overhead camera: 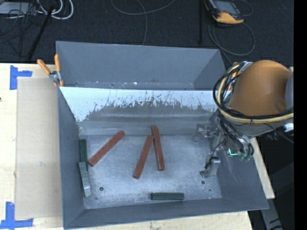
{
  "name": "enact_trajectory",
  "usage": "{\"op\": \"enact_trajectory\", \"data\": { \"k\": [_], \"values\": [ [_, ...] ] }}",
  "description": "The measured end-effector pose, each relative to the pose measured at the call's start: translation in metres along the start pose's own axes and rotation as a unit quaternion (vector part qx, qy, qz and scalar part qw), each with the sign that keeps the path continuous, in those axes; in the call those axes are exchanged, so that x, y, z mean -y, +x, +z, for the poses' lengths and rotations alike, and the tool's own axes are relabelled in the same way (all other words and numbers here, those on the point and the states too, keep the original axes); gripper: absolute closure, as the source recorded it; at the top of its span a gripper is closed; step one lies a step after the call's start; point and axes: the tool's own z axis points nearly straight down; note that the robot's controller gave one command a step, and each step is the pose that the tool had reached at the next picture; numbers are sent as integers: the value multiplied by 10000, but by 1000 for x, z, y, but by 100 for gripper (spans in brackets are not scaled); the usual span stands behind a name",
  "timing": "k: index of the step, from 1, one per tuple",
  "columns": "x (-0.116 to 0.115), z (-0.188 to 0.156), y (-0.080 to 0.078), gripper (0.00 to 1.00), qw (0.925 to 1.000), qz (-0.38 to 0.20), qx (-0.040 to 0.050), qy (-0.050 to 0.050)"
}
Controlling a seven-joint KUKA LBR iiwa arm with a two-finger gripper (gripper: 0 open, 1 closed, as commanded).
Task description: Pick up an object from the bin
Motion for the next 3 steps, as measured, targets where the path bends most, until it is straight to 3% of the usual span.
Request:
{"op": "enact_trajectory", "data": {
  "k": [1,2,3],
  "values": [
    [-89,35,-38,0,9928,-1200,42,-1],
    [-148,136,-82,0,9339,-3576,24,2],
    [-145,149,-62,0,8340,-5518,23,17]
  ]
}}
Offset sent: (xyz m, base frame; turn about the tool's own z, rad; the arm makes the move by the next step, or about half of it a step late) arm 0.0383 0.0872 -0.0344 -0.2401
